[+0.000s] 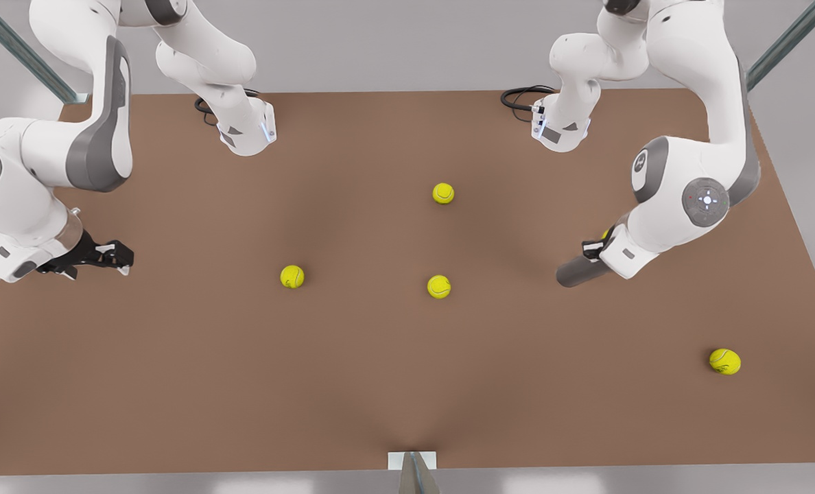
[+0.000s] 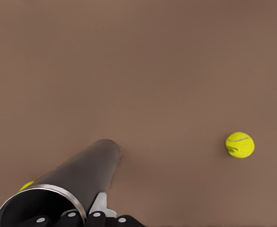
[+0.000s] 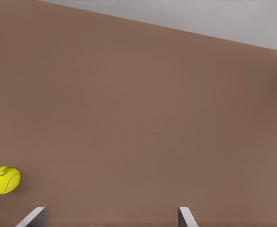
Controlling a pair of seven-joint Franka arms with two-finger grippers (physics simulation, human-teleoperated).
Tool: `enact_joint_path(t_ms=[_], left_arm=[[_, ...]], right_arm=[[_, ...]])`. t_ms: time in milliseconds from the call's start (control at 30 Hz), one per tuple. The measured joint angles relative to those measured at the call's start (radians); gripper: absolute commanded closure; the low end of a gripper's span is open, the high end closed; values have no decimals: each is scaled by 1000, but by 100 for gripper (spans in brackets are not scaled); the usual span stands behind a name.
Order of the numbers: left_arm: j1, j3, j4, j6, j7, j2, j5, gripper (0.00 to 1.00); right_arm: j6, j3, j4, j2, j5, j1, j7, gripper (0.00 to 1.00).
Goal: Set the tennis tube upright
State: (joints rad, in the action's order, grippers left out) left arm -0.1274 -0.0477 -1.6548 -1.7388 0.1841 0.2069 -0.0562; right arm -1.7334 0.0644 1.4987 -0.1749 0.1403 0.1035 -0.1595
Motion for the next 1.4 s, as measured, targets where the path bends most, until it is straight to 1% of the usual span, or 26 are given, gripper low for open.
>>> enact_joint_path(t_ms=[167, 333, 800, 833, 867, 900, 933, 1233, 1400], left_arm=[[-3, 0, 3, -86, -3, 99, 32, 79], [-3, 0, 6, -97, -6, 144, 42, 79], [-3, 0, 21, -96, -6, 167, 43, 79], [-3, 0, 21, -96, -8, 170, 42, 72], [-3, 0, 21, -96, -8, 170, 41, 51], [-3, 0, 21, -97, -8, 170, 40, 23], [-3, 0, 23, -97, -5, 170, 39, 0], [-3, 0, 29, -82, -5, 160, 37, 0], [10, 0, 38, 113, -3, 30, 38, 0]], right_arm=[[-17, 0, 0, -8, 1, -6, 2, 0], [-9, 0, 0, -6, -1, -7, 2, 0], [-6, 0, 3, -9, -2, -8, 2, 0], [-7, 0, 3, -9, -2, -8, 2, 0], [-9, 0, 3, -11, -2, -4, -1, 0], [-9, 0, 3, -11, -2, -3, -2, 0], [-8, 0, 3, -11, -2, -6, -2, 0], [-3, 8, 2, -8, -4, -16, 3, 0], [1, 11, -4, -2, -4, -9, -4, 0]])
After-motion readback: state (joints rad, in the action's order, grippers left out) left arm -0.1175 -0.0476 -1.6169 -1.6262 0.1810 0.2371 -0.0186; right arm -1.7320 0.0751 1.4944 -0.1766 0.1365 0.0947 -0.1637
